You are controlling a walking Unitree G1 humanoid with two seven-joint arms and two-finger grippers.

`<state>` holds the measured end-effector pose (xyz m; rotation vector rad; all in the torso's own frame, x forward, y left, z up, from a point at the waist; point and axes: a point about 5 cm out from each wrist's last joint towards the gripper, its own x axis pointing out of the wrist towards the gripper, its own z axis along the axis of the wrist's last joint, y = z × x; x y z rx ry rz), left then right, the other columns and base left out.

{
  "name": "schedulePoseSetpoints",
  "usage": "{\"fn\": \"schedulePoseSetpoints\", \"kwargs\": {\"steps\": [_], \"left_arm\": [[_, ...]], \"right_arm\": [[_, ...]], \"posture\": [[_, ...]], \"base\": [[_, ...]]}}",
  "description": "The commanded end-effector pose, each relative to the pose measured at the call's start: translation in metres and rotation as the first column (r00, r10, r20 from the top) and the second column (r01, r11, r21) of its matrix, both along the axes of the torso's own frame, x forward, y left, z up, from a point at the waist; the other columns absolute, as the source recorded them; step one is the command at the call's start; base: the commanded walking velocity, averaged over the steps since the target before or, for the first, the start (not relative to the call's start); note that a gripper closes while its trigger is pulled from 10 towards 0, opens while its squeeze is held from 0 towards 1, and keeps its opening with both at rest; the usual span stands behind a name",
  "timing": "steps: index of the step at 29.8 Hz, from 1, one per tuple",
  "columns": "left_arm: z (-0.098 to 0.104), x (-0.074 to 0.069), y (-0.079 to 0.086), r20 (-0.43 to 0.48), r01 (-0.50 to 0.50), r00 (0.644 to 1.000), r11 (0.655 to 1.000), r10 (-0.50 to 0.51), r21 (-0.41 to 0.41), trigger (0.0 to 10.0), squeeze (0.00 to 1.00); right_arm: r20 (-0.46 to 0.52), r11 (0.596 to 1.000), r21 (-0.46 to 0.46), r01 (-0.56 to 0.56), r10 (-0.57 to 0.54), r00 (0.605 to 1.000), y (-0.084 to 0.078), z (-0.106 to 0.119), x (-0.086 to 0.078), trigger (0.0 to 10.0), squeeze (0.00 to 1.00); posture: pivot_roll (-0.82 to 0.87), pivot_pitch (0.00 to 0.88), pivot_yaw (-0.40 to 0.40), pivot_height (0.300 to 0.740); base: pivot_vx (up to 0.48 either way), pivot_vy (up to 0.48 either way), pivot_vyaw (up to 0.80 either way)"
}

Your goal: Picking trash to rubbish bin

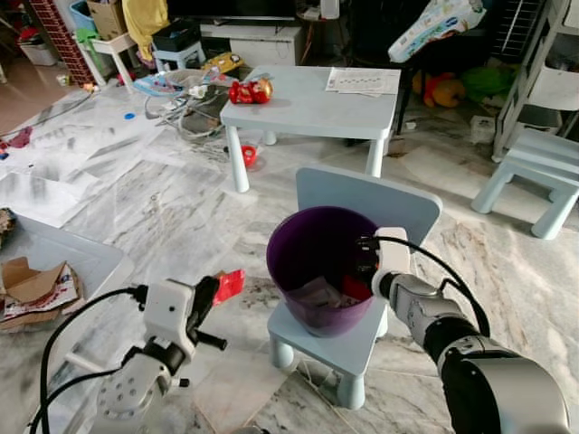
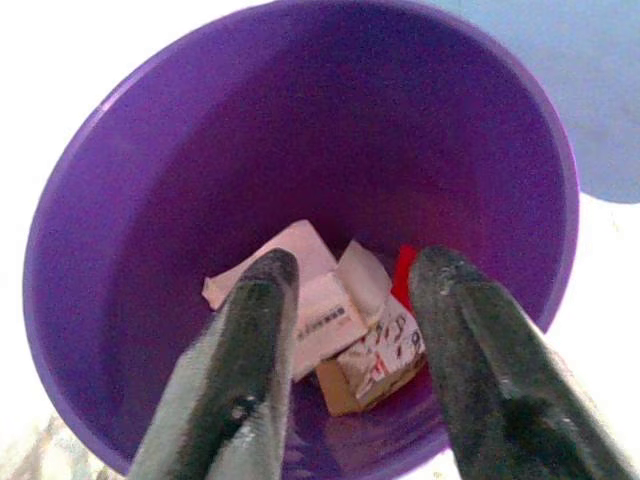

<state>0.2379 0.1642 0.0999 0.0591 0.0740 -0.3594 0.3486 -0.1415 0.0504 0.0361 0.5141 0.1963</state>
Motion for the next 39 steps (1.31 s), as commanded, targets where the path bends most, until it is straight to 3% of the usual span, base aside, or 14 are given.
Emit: {"fn": "schedulePoseSetpoints", "kwargs": {"steps": [1,2,3,4,11,17,19,20,22,23,24,29,34,39], "left_arm": [[-0.003,0.002,0.001,-0.016,0.004,1.000,1.000,-0.004,-0.005,1.7,0.00],[-0.001,0.008,-0.002,-0.012,0.015,1.000,1.000,-0.015,-0.018,1.7,0.00],[0.001,0.015,-0.006,0.001,0.031,1.000,0.999,-0.031,-0.028,3.1,0.00],[0.001,0.019,-0.009,0.006,0.037,0.999,0.999,-0.037,-0.028,3.5,0.00],[0.000,0.042,-0.030,0.014,0.102,0.995,0.993,-0.102,-0.052,2.9,0.00],[-0.009,0.069,-0.066,-0.002,0.192,0.981,0.979,-0.192,-0.069,3.3,0.00],[-0.010,0.073,-0.071,-0.002,0.197,0.980,0.978,-0.198,-0.068,4.1,0.00],[-0.012,0.079,-0.079,-0.008,0.203,0.979,0.977,-0.203,-0.064,4.9,0.00],[-0.013,0.082,-0.082,-0.012,0.203,0.979,0.977,-0.204,-0.062,4.9,0.00],[-0.014,0.085,-0.085,-0.020,0.202,0.979,0.978,-0.204,-0.056,8.0,0.00],[-0.016,0.087,-0.088,-0.025,0.203,0.979,0.978,-0.205,-0.053,9.9,0.00],[-0.027,0.097,-0.098,-0.091,0.162,0.982,0.986,-0.164,-0.034,10.0,0.00],[-0.031,0.098,-0.103,-0.112,0.157,0.981,0.988,-0.157,-0.010,10.0,0.00],[-0.030,0.102,-0.110,-0.132,0.134,0.983,0.991,-0.131,0.017,10.0,0.00]], "right_arm": [[0.048,0.999,-0.020,-0.029,0.030,0.998,0.002,0.007,0.004,10.0,1.00],[0.068,0.998,-0.027,-0.051,0.053,0.996,0.002,0.008,0.004,10.0,1.00],[0.103,0.997,-0.036,-0.063,0.066,0.992,0.000,0.009,0.002,10.0,1.00],[0.114,0.996,-0.035,-0.076,0.080,0.990,0.000,0.008,0.000,10.0,1.00],[0.170,0.991,-0.049,-0.124,0.130,0.977,0.003,0.010,-0.025,10.0,1.00],[0.043,0.912,-0.025,-0.410,0.411,0.911,0.027,0.016,-0.092,10.0,1.00],[0.029,0.889,-0.039,-0.457,0.458,0.889,0.025,0.018,-0.103,10.0,1.00],[-0.004,0.867,-0.056,-0.496,0.497,0.868,0.020,0.023,-0.121,10.0,1.00],[-0.019,0.865,-0.061,-0.497,0.497,0.868,0.017,0.025,-0.127,10.0,1.00],[-0.030,0.880,-0.063,-0.471,0.470,0.882,0.011,0.027,-0.132,10.0,1.00],[-0.043,0.891,-0.062,-0.451,0.449,0.893,0.007,0.029,-0.138,10.0,1.00],[-0.124,0.924,-0.096,-0.369,0.357,0.926,-0.012,0.040,-0.171,10.0,1.00],[-0.131,0.932,-0.088,-0.351,0.339,0.932,-0.012,0.047,-0.183,10.0,1.00],[0.105,0.945,-0.069,-0.318,0.324,0.940,0.003,0.084,-0.178,10.0,1.00]], "posture": [[0.09,0.120,0.090,0.740],[0.09,0.120,0.090,0.740],[0.05,0.120,0.096,0.740],[0.03,0.120,0.097,0.740],[-0.07,0.119,0.105,0.740],[-0.18,0.130,0.121,0.740],[-0.20,0.142,0.125,0.740],[-0.24,0.154,0.130,0.740],[-0.24,0.157,0.130,0.740],[-0.27,0.169,0.133,0.740],[-0.28,0.176,0.135,0.740],[-0.38,0.227,0.144,0.740],[-0.41,0.243,0.150,0.740],[-0.44,0.267,0.157,0.740]], "base": [[0.000,0.000,0.00],[0.000,0.000,0.00],[0.000,0.000,0.00],[0.000,0.000,0.00],[0.000,0.000,0.00],[0.000,0.000,0.00],[0.000,0.000,0.00],[0.000,0.000,0.00],[0.000,0.000,0.00],[0.000,0.000,0.00],[0.000,0.000,0.00],[0.000,0.000,0.00],[0.000,0.000,0.00],[0.000,0.000,0.00]]}}
